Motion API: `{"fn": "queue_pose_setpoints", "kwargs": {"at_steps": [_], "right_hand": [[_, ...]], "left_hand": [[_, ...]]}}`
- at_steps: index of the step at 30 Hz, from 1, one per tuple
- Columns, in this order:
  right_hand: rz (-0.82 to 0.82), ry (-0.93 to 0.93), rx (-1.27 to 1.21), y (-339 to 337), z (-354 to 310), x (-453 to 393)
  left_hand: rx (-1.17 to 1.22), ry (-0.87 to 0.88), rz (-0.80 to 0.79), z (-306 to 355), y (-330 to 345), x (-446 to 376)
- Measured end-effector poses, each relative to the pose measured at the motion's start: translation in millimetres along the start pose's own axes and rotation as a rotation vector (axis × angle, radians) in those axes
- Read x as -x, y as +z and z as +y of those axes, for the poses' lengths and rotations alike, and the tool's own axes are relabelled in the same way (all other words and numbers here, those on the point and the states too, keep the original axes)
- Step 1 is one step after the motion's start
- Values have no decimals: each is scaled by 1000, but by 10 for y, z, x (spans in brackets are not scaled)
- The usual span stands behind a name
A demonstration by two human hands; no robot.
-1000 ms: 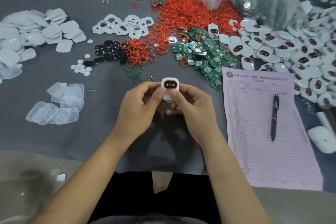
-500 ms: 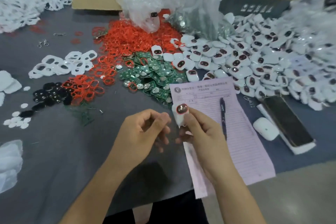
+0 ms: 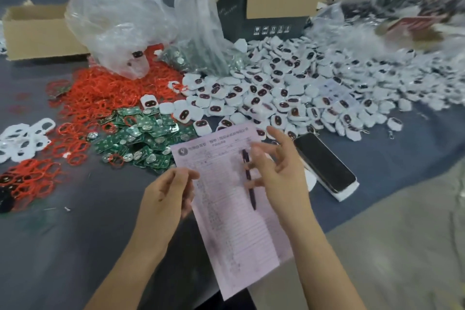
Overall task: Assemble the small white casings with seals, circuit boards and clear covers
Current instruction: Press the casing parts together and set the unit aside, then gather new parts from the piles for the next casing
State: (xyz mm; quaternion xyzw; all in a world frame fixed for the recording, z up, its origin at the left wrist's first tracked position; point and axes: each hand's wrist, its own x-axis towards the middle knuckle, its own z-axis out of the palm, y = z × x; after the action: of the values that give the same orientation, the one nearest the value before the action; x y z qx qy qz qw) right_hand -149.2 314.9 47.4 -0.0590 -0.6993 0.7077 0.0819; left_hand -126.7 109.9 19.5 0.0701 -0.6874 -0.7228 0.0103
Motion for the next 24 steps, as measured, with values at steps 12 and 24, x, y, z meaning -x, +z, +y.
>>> {"fn": "queue_pose_setpoints", "kwargs": {"at_steps": [12,24], "right_hand": [[-444,-296,399,1310,515,494],[-743,-528,630,2306,546,1065]], "left_hand": [[-548,233,250,-141,-895,349],[-838,200,569,-242,-1897,1058]]}}
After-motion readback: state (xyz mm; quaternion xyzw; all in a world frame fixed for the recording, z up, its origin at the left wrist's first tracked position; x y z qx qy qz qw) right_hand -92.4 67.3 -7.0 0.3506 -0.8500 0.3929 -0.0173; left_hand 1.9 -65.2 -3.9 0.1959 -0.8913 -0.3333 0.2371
